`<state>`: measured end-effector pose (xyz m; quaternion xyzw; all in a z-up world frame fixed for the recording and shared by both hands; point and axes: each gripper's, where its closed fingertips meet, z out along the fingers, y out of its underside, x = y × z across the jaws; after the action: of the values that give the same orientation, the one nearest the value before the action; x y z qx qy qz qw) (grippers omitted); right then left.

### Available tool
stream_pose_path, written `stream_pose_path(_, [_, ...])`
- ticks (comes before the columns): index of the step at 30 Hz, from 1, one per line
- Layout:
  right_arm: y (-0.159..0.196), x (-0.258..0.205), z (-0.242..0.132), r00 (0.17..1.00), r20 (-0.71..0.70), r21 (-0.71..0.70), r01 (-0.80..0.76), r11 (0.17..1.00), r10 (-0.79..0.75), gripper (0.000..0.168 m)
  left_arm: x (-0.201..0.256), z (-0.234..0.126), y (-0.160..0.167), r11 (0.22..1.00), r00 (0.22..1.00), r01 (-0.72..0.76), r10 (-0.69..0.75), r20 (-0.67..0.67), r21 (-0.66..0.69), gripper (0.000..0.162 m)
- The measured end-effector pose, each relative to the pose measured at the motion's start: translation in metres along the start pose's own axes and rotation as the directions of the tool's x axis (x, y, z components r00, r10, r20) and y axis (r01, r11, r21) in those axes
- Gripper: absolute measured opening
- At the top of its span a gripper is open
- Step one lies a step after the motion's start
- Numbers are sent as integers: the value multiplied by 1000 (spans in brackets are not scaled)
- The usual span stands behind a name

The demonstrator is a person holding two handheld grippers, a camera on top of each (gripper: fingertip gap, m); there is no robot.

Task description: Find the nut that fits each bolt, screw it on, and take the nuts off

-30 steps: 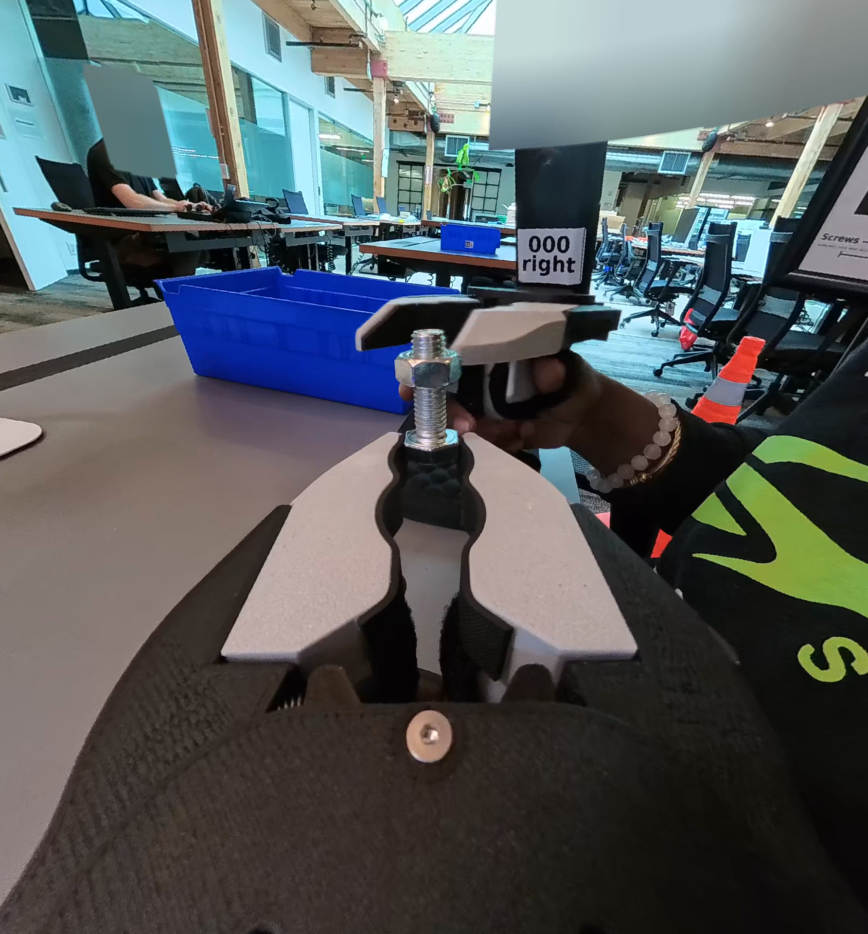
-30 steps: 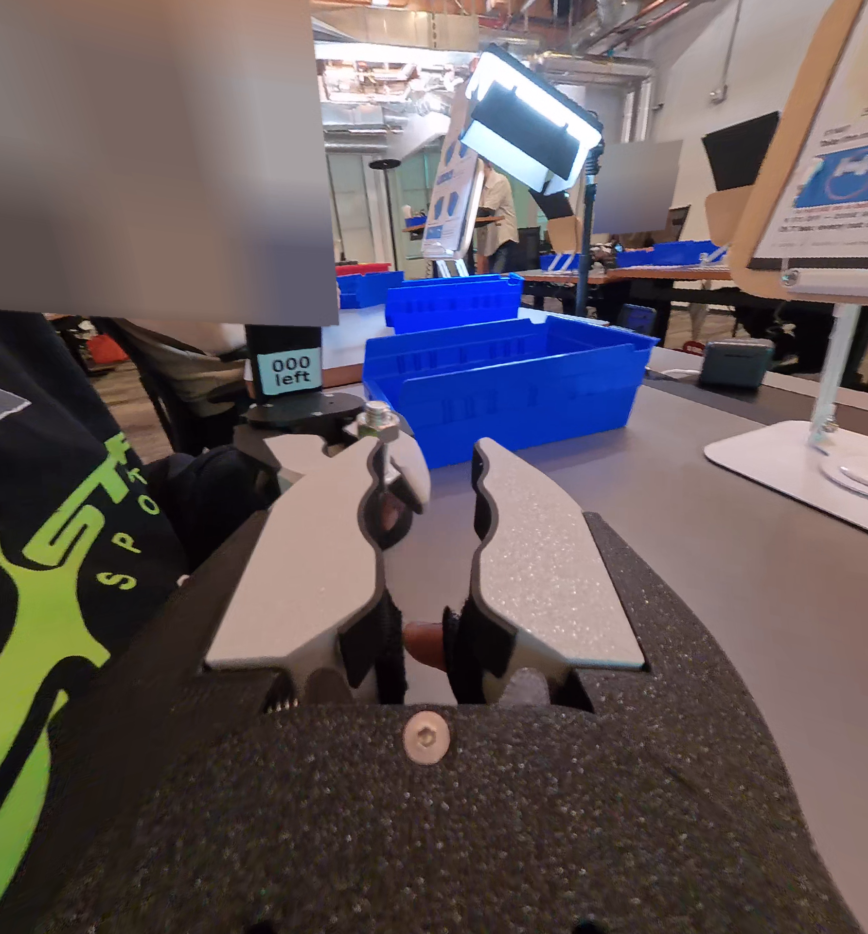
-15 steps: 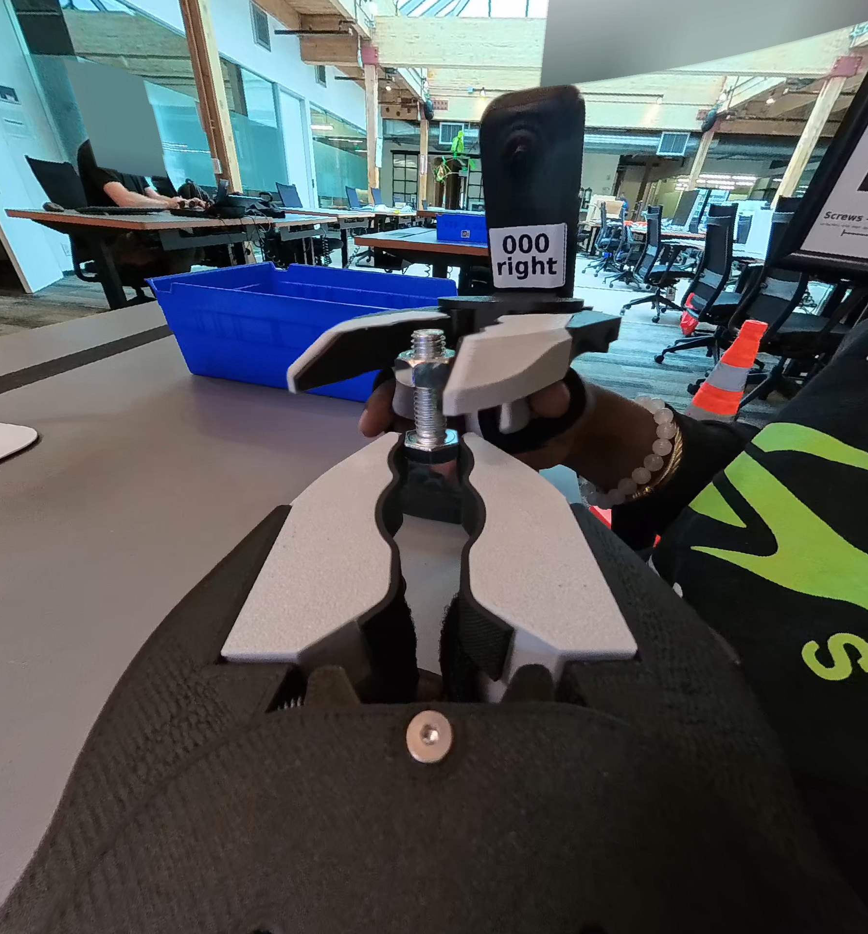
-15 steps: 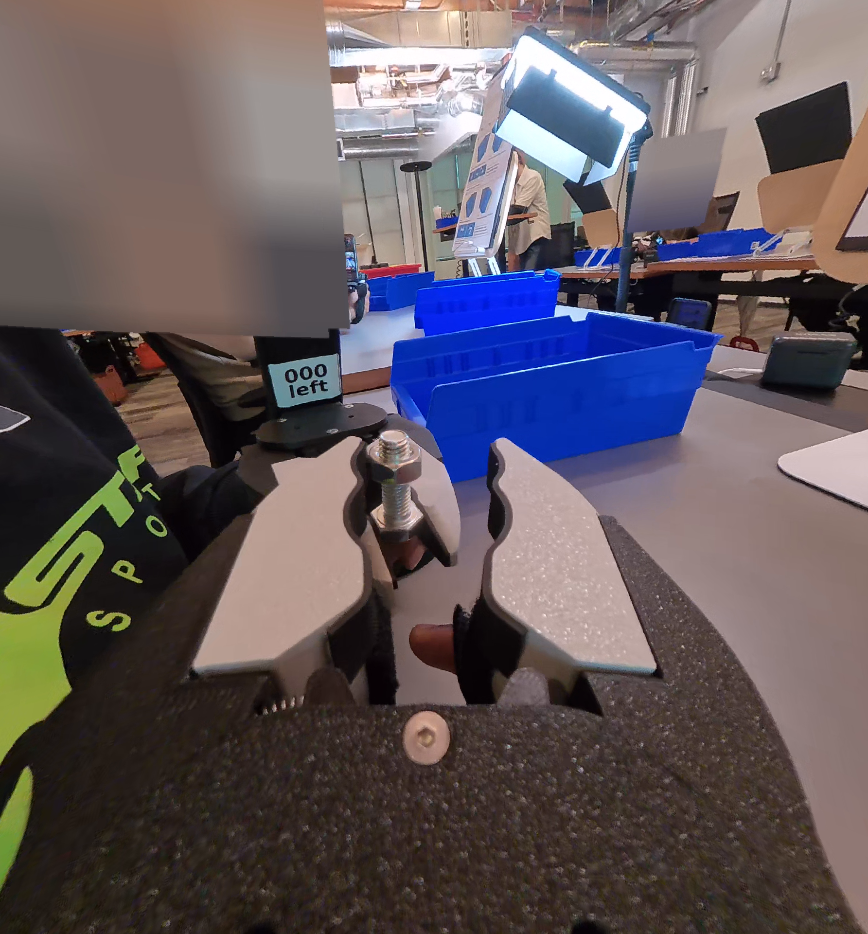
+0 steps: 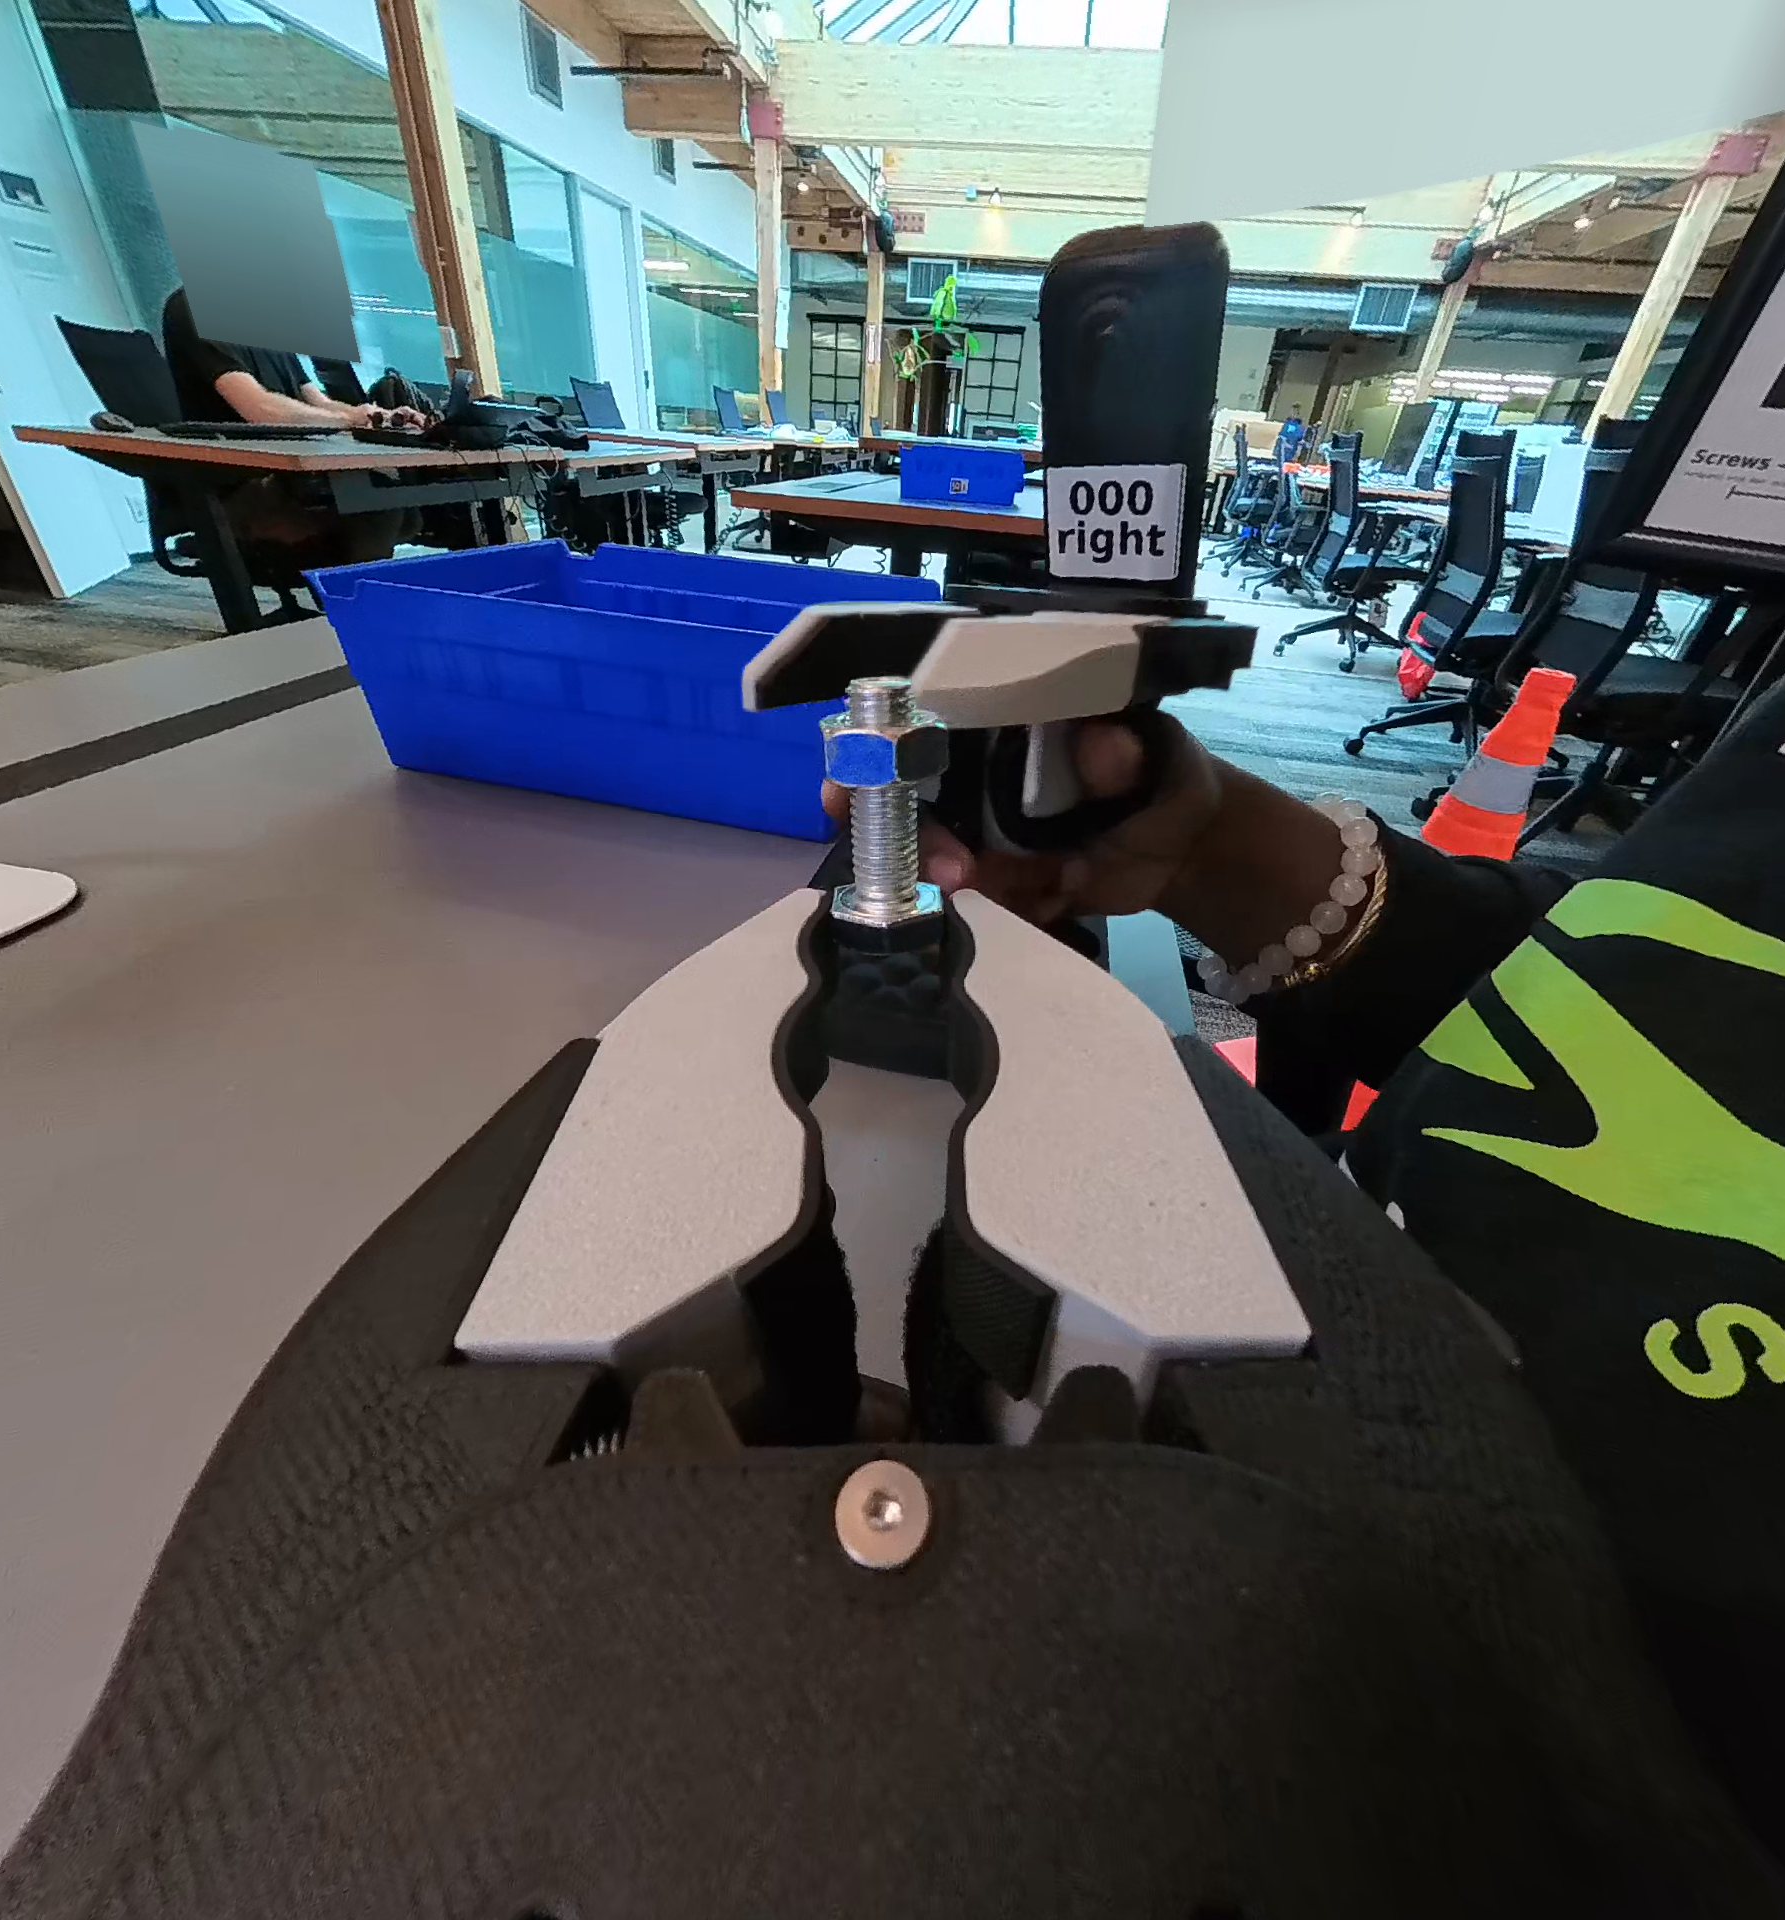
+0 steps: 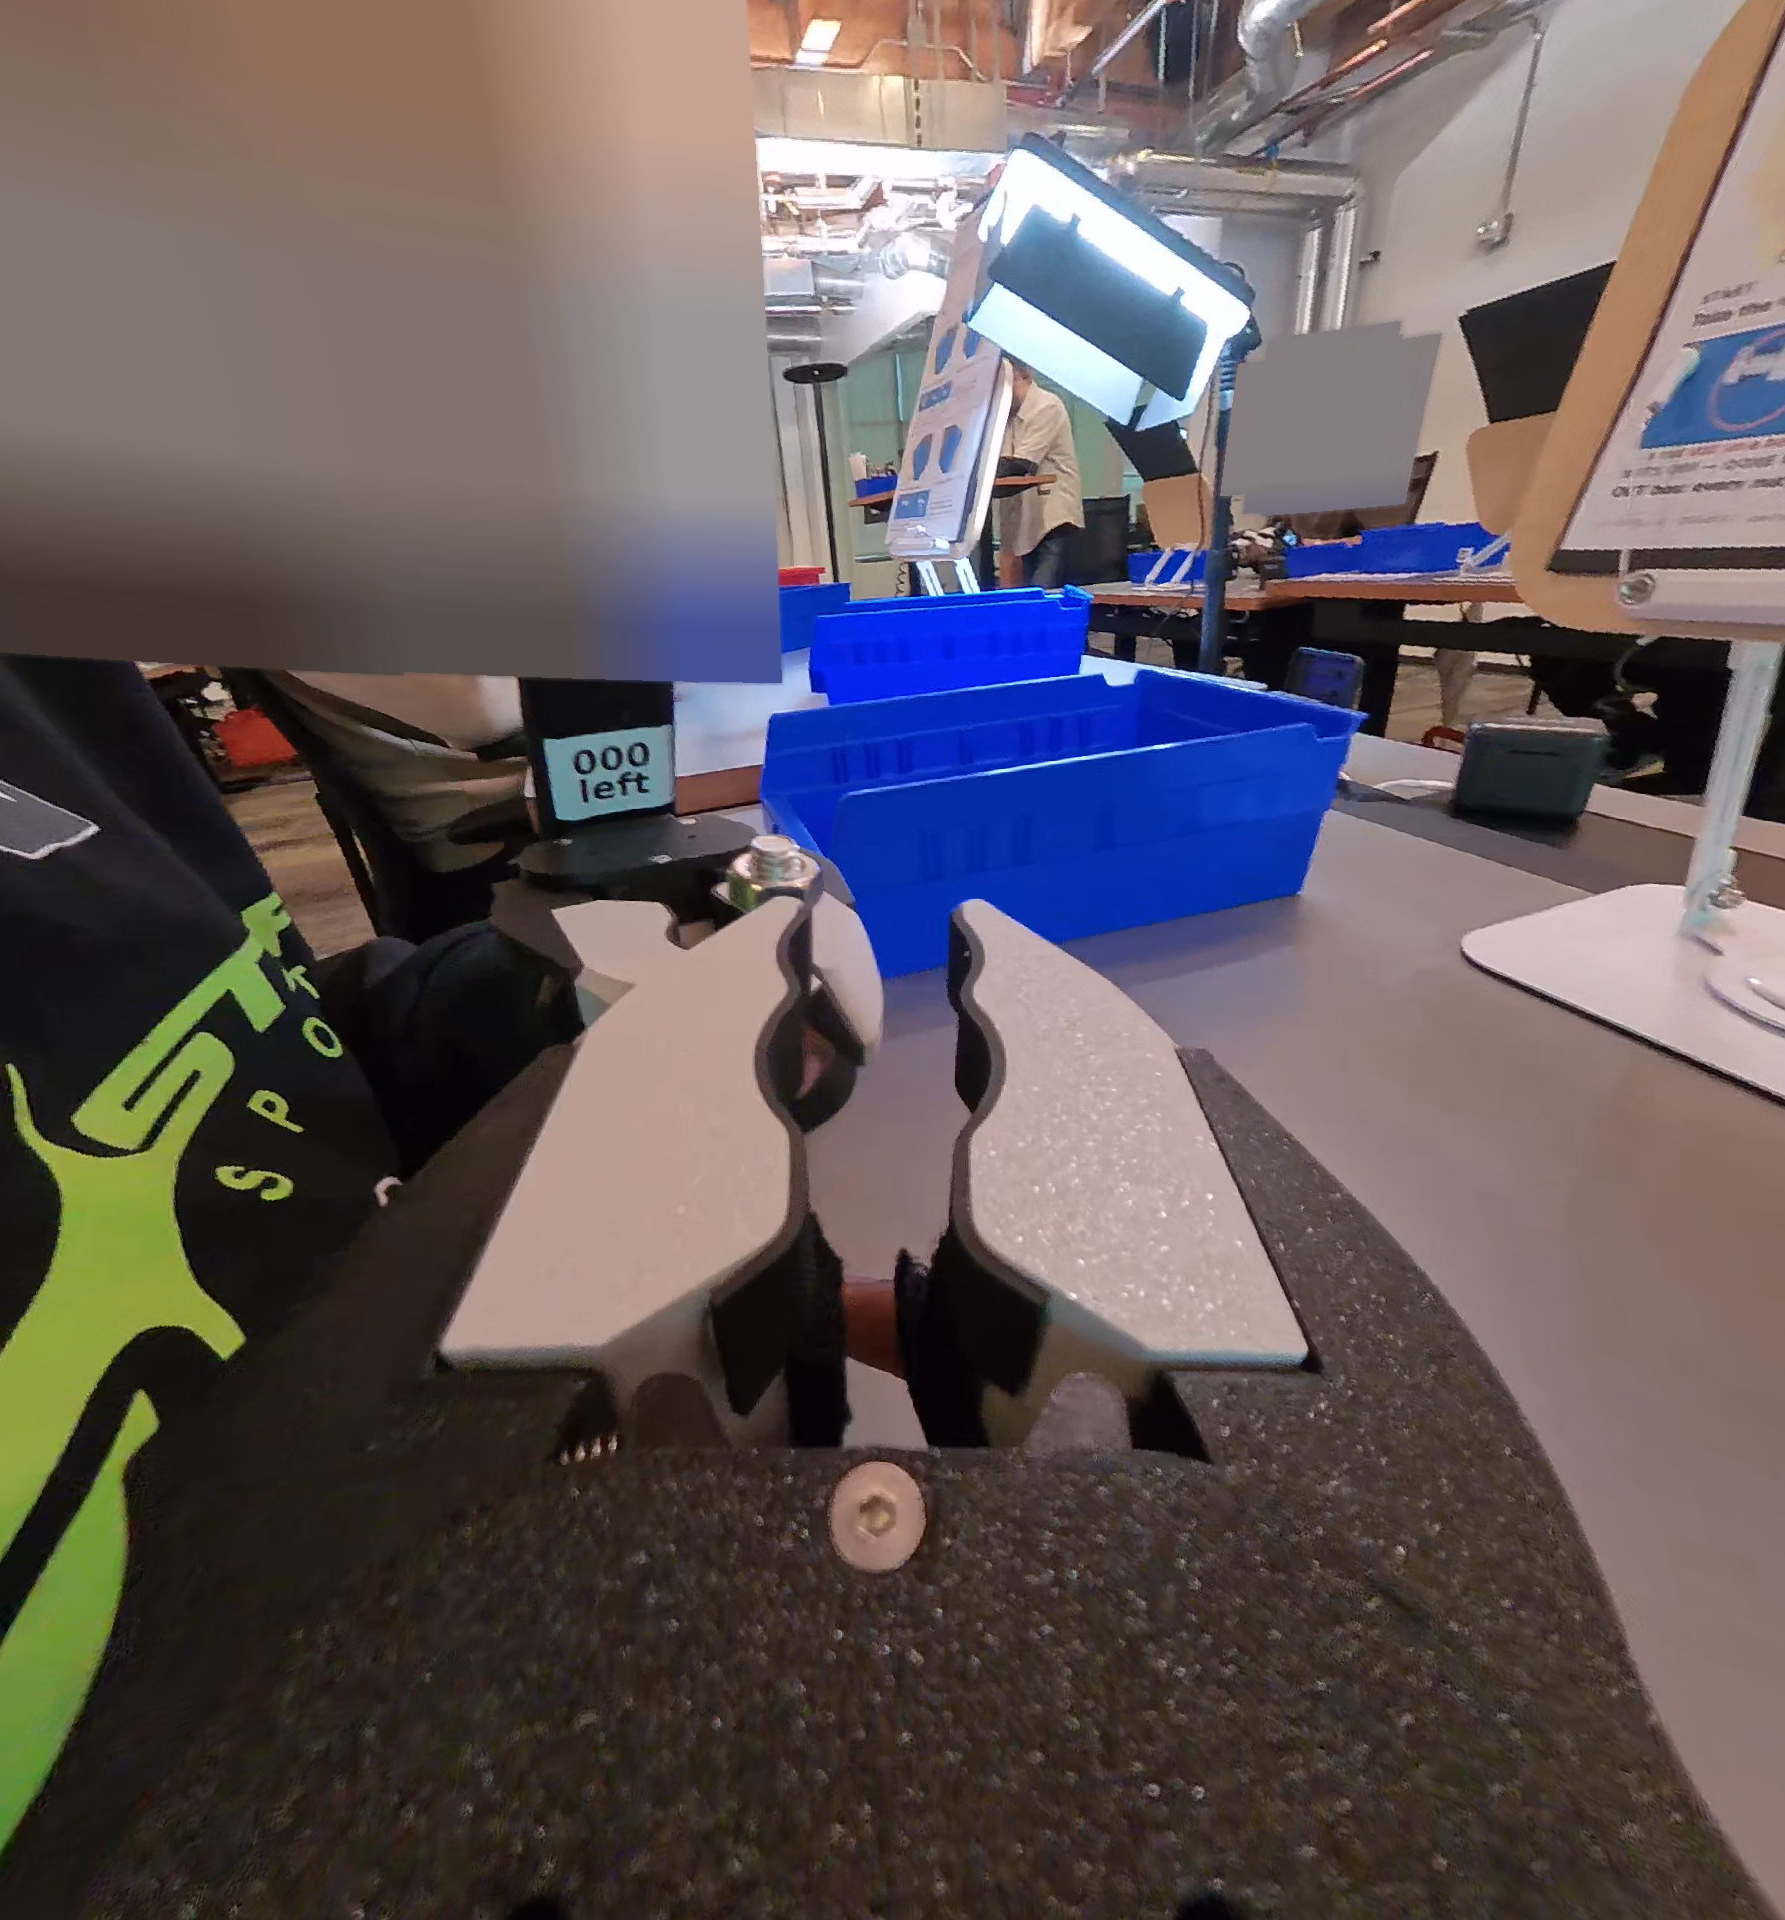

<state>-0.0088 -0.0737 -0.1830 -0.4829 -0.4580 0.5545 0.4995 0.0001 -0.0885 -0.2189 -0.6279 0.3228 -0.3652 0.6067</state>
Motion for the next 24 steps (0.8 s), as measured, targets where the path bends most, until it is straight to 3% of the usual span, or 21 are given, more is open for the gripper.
stream_pose_path(4, [2, -12, 14, 998, 56, -3, -9, 1000, 9, 43, 0, 0, 0, 1000, 1000, 0, 0, 2, -2, 18])
stream_pose_path(10, [5, -16, 33, 997, 70, -12, -30, 999, 31, 47, 0, 0, 1, 1000, 1000, -10, 10, 1, -4, 18])
stream_pose_path(20, [4, -10, 13, 999, 55, -21, 2, 1000, -1, 37, 0, 0, 0, 1000, 1000, -2, 2, 1, 0, 18])
stream_pose_path(24, [2, -1, 2, 1000, 9, -12, 18, 1000, -18, 18, 0, -1, -1, 1000, 1000, 3, -3, -4, 12, 18])
